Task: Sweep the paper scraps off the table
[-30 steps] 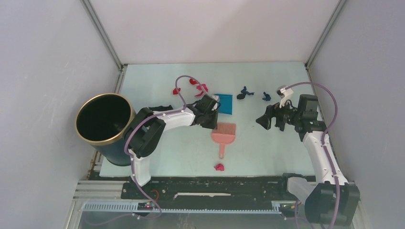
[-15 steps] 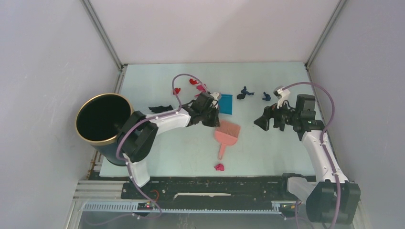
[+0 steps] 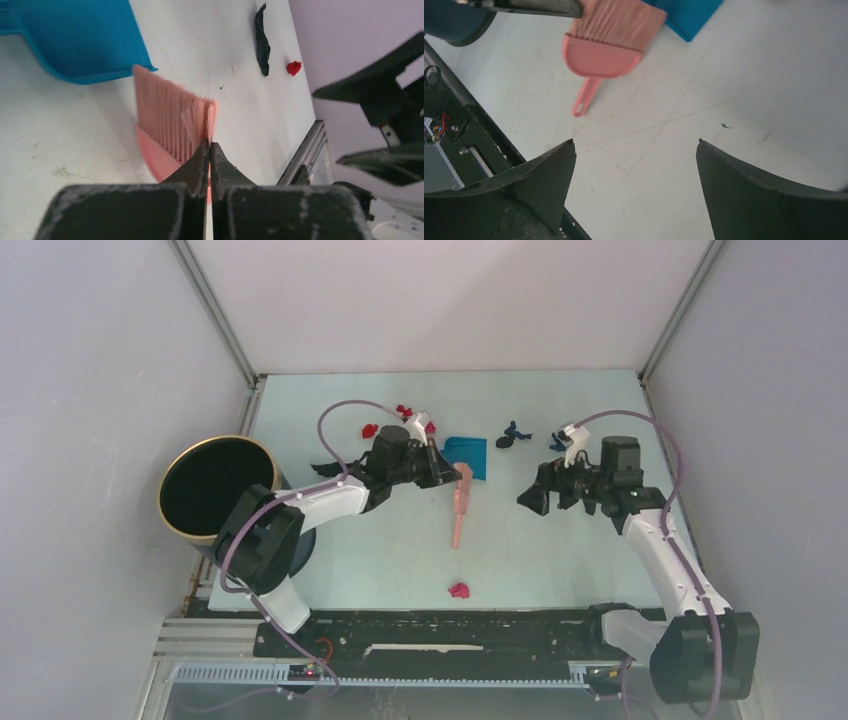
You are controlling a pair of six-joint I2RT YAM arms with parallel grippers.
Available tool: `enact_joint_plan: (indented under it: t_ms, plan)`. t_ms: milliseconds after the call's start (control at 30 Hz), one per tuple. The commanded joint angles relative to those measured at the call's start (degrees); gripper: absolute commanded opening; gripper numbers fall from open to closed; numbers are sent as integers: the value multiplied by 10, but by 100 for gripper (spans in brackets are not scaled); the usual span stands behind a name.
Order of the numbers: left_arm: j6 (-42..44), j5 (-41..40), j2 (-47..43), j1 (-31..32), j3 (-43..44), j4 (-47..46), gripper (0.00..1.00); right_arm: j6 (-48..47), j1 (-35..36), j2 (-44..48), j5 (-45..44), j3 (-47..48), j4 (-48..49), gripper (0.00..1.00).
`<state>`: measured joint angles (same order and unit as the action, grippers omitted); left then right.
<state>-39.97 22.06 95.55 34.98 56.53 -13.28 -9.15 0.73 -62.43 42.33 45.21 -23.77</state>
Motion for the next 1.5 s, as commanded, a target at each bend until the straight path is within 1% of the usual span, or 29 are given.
enact_joint_plan:
  t_ms: [0, 100, 200, 300, 333, 400, 500, 600, 700, 800, 900, 967, 1067, 1100, 1167, 1233, 1267, 1300, 1333, 1367, 1400, 1467]
  plan:
    - [-129, 21, -19, -29, -42, -133, 0, 42, 78, 28, -74, 8, 40, 97]
    - [-189, 19, -8, -47, -71, -180, 0, 34, 145, 19, -129, 10, 59, 99]
    - [-237, 20, -1, -60, -91, -225, 0, 20, 208, -16, -184, 23, 63, 100]
    - [-263, 19, 3, -66, -102, -249, 0, 0, 260, -69, -215, 50, 60, 100]
    - [-272, 21, 5, -68, -104, -256, 0, -8, 277, -80, -235, 55, 67, 100]
    - [-292, 24, 10, -71, -109, -274, 0, -10, 305, -93, -249, 56, 95, 100]
    - [-308, 24, 12, -74, -117, -293, 0, 1, 349, -120, -279, 76, 120, 100]
    - [-317, 24, 13, -76, -120, -300, 0, 31, 393, -165, -342, 118, 124, 99]
    - [-334, 25, 16, -78, -127, -318, 0, 66, 428, -219, -429, 165, 114, 97]
    - [-355, 30, 21, -82, -131, -339, 0, 70, 453, -259, -511, 187, 119, 95]
    - [-368, 37, 25, -86, -133, -353, 0, 80, 455, -277, -578, 188, 133, 92]
    - [-371, 37, 24, -87, -133, -357, 0, 89, 445, -283, -594, 188, 136, 87]
    - [-373, 41, 25, -89, -133, -362, 0, 87, 423, -287, -579, 188, 136, 60]
    - [-374, 42, 27, -90, -133, -363, 0, 89, 414, -287, -571, 188, 134, 49]
    - [-374, 46, 29, -91, -132, -365, 0, 89, 397, -282, -539, 188, 124, 21]
    - [-372, 58, 34, -92, -124, -366, 0, 82, 377, -271, -486, 188, 105, 1]
    - [-372, 72, 40, -93, -115, -366, 3, 70, 365, -263, -442, 188, 93, 0]
    - [-373, 87, 46, -94, -106, -366, 14, 55, 352, -253, -379, 188, 76, 0]
    - [-374, 99, 49, -95, -98, -366, 27, 37, 329, -240, -317, 188, 53, 0]
    - [-371, 109, 48, -97, -93, -366, 36, 22, 307, -222, -265, 188, 23, 0]
    - [-361, 117, 36, -100, -89, -362, 42, 19, 280, -204, -223, 183, 2, 0]
    - [-316, 127, 4, -106, -75, -332, 50, 8, 206, -160, -87, 172, -29, 0]
